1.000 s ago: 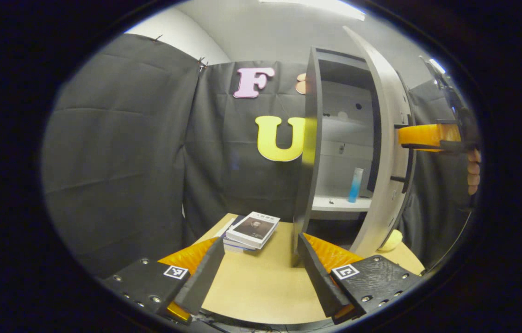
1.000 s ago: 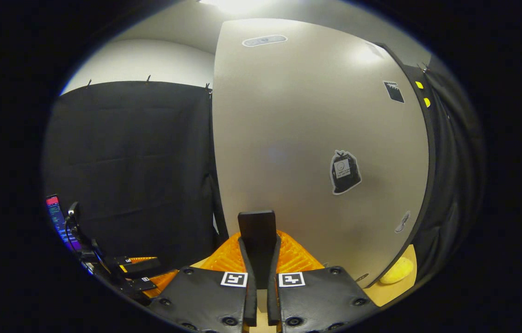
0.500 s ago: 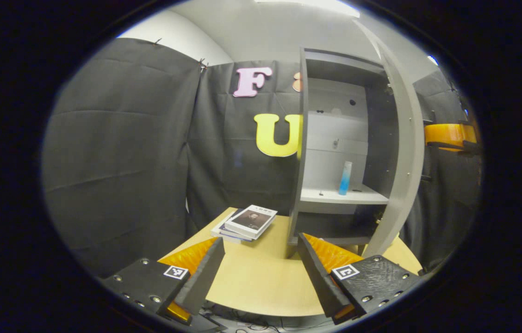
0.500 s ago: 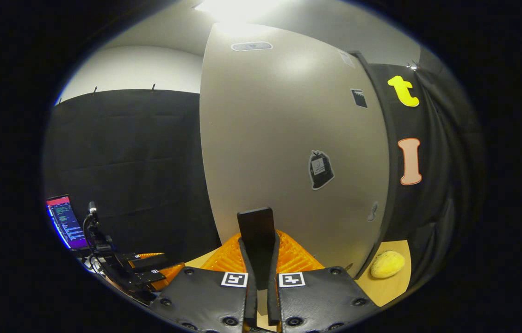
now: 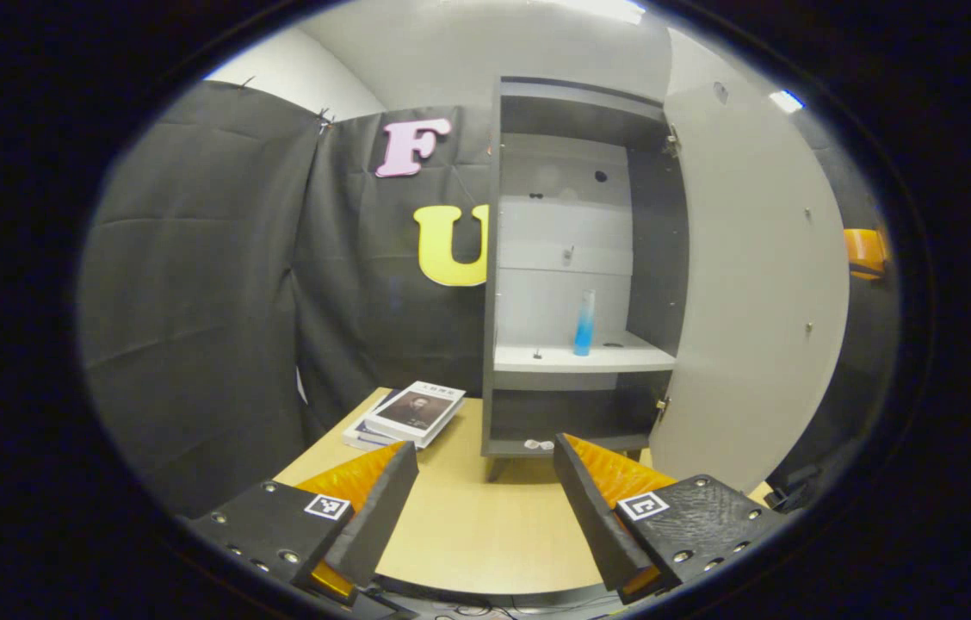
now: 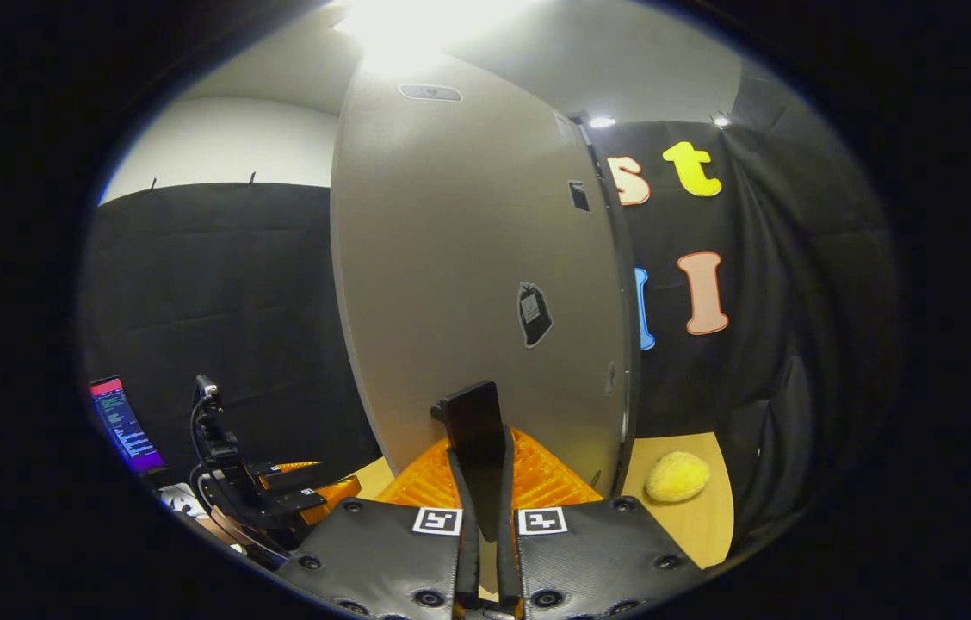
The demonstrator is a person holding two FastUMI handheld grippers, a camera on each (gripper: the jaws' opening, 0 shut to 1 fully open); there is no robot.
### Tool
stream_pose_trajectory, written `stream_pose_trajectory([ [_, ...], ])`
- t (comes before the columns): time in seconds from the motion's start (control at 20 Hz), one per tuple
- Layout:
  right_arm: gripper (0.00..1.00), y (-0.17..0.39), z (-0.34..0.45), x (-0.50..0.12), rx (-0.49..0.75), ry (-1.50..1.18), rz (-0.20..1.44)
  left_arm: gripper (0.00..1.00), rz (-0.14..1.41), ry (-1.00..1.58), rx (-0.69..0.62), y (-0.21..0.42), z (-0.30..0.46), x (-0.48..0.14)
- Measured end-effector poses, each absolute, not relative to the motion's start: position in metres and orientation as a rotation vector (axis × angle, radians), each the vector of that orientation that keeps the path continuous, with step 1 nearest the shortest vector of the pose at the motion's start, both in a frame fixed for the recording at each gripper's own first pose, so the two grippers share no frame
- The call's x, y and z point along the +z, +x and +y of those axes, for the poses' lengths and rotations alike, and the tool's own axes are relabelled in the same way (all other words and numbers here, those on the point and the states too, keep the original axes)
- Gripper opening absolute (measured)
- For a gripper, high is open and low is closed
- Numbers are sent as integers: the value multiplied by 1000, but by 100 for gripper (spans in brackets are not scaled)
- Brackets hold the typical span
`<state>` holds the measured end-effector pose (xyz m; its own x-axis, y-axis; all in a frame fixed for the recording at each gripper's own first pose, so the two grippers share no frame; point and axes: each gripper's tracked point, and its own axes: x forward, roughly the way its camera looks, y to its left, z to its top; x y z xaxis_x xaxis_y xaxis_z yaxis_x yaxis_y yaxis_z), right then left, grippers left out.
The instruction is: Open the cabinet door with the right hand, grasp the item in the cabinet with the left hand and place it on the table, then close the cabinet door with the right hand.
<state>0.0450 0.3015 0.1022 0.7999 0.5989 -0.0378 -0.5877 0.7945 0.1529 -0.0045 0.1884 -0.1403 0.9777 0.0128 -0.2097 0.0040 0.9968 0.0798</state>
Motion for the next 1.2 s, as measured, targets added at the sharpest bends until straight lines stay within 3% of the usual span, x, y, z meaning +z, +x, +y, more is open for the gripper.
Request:
stream_pose_trajectory([
  [0.4,9,59,268,104,490,101,62,96,238,100,-76,-5,174,-147],
  [0.5,5,64,255,100,437,92,66,96,247,101,-81,-5,172,-147],
  [0.55,8,67,250,99,416,105,69,96,252,98,-82,-6,172,-147],
  [0.6,5,65,253,99,427,139,78,96,256,95,-84,-6,172,-147],
  [0.8,12,54,265,107,453,178,65,96,281,109,-114,-7,171,-150],
  [0.95,5,62,249,104,382,157,75,97,288,120,-144,-7,171,-150],
  [1.0,9,62,250,104,370,178,90,97,289,125,-157,-6,171,-150],
  [1.2,5,50,245,100,307,178,127,96,286,133,-218,-4,166,-148],
])
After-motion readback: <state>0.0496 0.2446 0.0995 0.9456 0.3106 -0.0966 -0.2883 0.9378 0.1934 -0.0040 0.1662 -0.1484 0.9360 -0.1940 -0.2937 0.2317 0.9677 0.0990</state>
